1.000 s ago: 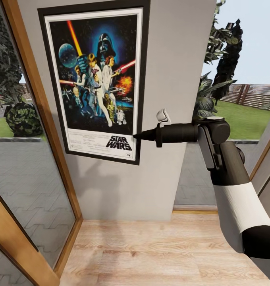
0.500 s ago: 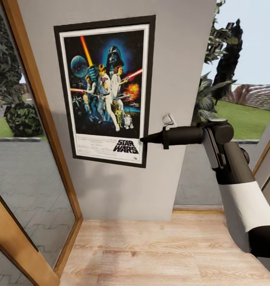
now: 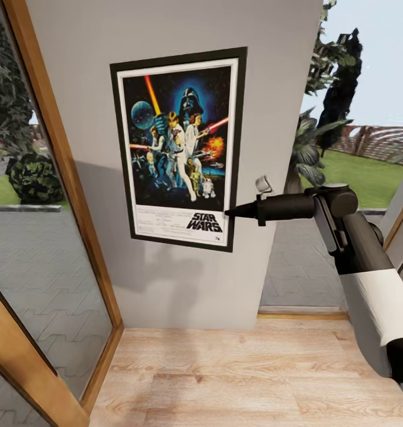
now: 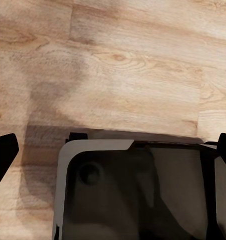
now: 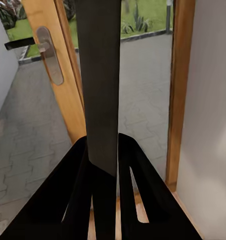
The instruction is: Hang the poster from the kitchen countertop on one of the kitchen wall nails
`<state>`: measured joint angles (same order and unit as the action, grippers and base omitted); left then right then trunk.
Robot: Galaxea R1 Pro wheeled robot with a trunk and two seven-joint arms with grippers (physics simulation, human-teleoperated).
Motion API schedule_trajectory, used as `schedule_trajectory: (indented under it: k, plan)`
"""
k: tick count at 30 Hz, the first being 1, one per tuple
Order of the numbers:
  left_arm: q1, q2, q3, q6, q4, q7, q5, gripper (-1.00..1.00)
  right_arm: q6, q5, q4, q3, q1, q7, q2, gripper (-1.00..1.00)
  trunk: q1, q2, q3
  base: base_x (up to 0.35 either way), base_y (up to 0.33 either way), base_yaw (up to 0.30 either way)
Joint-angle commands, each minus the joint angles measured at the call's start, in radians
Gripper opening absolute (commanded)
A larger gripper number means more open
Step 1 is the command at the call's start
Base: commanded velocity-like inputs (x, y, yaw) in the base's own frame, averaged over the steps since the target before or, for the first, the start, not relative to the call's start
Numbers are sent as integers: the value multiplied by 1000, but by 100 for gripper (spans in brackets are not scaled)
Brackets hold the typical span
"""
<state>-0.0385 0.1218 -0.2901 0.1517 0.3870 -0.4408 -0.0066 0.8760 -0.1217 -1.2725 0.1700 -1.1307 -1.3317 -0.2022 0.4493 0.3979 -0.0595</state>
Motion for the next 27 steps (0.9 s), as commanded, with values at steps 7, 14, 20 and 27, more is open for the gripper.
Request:
schedule_trajectory:
  k: [7,14,20,27]
  plan:
    - [0,-1,-6,0,1,-7,-1,100,5,-7,-8,2,-3,-15,-3,-100,1,2,-2,0,0,0]
    - [0,-1,-6,0,1,-7,-1,100,4,-4,-11,2,-4,-41,-3,-100,1,2,-2,0,0,0]
    - [0,-1,-6,0,1,-7,-1,100,3,-5,-11,2,-4,-44,-3,-100,1,2,-2,0,0,0]
    - [0,-1,-6,0,1,-7,-1,100,2,-6,-11,2,-4,-44,-3,-100,1,2,-2,0,0,0]
